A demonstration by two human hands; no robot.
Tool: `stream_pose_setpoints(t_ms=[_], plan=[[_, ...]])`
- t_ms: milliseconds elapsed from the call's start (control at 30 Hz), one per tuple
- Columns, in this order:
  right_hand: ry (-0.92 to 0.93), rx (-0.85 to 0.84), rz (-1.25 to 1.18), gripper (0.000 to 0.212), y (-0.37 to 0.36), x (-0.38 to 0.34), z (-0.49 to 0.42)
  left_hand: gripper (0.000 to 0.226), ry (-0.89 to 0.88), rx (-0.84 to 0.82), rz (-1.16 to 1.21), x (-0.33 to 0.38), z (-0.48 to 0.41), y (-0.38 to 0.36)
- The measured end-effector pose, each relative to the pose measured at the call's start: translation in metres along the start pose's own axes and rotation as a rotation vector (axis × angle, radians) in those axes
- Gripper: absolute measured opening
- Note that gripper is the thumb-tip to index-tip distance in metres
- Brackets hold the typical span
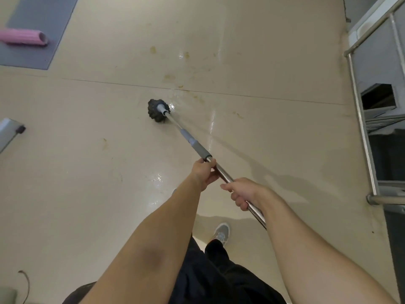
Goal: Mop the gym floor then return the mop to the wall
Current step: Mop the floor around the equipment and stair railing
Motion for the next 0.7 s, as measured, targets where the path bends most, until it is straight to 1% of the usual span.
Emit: stream_pose_setpoints(t_ms=[100, 167, 233, 333, 400, 533, 633, 700], plan=[[-0.055, 0.022, -0.128, 0.032, -0.023, 0.009, -0.026, 0.026, 0.042, -0.012, 0.085, -0.009, -0.009, 0.013], [-0.083, 0.034, -0.204, 0.036, -0.048, 0.017, -0.044, 0.031, 0.065, 0.013, 0.115, -0.015, -0.020, 0.029], [-0.099, 0.041, -0.231, 0.036, -0.076, 0.023, -0.058, 0.033, 0.084, 0.050, 0.129, -0.021, -0.029, 0.048], [-0.103, 0.052, -0.143, 0.038, -0.106, 0.029, -0.070, 0.026, 0.111, 0.087, 0.175, -0.026, -0.041, 0.072], [-0.107, 0.063, -0.100, 0.039, -0.113, 0.026, -0.074, 0.024, 0.120, 0.095, 0.211, -0.025, -0.046, 0.079], [-0.104, 0.064, 0.045, 0.045, -0.097, 0.015, -0.096, 0.027, 0.135, 0.073, 0.284, -0.013, -0.064, 0.077], [-0.101, 0.036, 0.166, 0.035, -0.083, 0.000, -0.120, 0.029, 0.152, 0.045, 0.311, 0.006, -0.084, 0.075], [-0.107, 0.024, 0.201, 0.034, -0.079, -0.017, -0.137, 0.030, 0.156, 0.028, 0.323, 0.026, -0.095, 0.078]])
Point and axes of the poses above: each hand's wrist, its own z-axis away from the middle knuckle, its own y-axis out of the back of the hand, x = y × z, the point moved 3 cm from there along -z, towards the middle knuckle, and after that the axes turned 14 degrees about y, right-handed, at the moved point
